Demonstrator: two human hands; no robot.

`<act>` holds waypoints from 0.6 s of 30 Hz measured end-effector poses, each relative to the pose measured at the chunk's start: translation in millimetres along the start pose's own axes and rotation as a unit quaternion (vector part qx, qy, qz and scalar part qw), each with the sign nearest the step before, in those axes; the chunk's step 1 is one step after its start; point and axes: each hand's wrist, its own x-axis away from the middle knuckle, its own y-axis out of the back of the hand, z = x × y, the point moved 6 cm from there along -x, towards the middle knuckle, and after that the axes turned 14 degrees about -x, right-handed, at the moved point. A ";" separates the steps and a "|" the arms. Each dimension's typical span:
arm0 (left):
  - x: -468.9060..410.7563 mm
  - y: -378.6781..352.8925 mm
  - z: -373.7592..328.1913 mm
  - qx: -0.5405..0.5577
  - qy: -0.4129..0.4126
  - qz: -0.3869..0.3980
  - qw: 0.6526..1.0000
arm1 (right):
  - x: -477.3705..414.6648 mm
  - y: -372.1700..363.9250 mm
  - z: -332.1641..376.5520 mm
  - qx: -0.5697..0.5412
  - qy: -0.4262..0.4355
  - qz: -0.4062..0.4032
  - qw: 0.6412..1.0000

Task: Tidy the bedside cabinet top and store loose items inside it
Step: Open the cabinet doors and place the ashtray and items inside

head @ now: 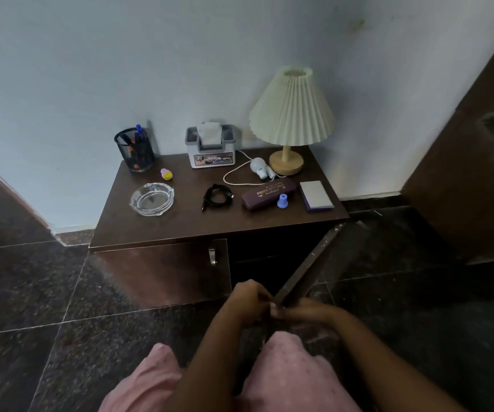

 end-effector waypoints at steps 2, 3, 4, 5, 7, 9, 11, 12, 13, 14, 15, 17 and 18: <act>3.3 -14.9 -12.5 0.018 -0.041 0.046 0.998 | 17.0 16.8 -5.3 -0.077 -0.015 -0.073 0.994; 3.3 -28.0 -21.6 0.015 -0.066 0.086 0.994 | 21.5 25.7 -5.1 -0.114 -0.002 -0.117 0.987; 4.8 -43.4 -32.6 0.006 -0.085 0.134 0.987 | 24.4 37.3 -4.3 -0.115 0.018 -0.175 0.978; 7.1 -58.8 -42.9 -0.009 -0.097 0.182 0.979 | 26.3 50.1 -2.3 -0.072 0.036 -0.242 0.967; 9.8 -80.8 -63.0 0.035 -0.111 0.270 0.956 | 30.4 72.6 4.2 0.043 0.051 -0.368 0.927; 3.9 -81.0 -81.7 0.106 -0.143 0.287 0.941 | 31.6 84.0 6.4 0.118 0.052 -0.428 0.895; -5.6 -77.8 -89.5 0.075 -0.171 0.278 0.942 | 30.1 88.9 3.6 0.161 0.051 -0.448 0.878; -11.7 -80.0 -91.6 0.057 -0.181 0.269 0.944 | 29.3 89.1 1.7 0.176 0.057 -0.457 0.870; -18.4 -80.8 -92.3 0.045 -0.187 0.256 0.947 | 28.5 89.1 -0.3 0.189 0.062 -0.466 0.862; -22.4 -82.4 -93.7 0.041 -0.193 0.247 0.949 | 28.6 89.6 -1.7 0.202 0.065 -0.475 0.854; -23.6 -83.7 -95.5 0.047 -0.193 0.249 0.948 | 29.1 91.2 -2.4 0.215 0.068 -0.482 0.846; -24.5 -79.1 -104.7 0.089 -0.196 0.247 0.945 | 32.3 99.0 -3.9 0.249 0.074 -0.487 0.834; -26.6 -74.9 -111.0 0.107 -0.195 0.239 0.945 | 34.9 104.5 -4.8 0.271 0.079 -0.484 0.828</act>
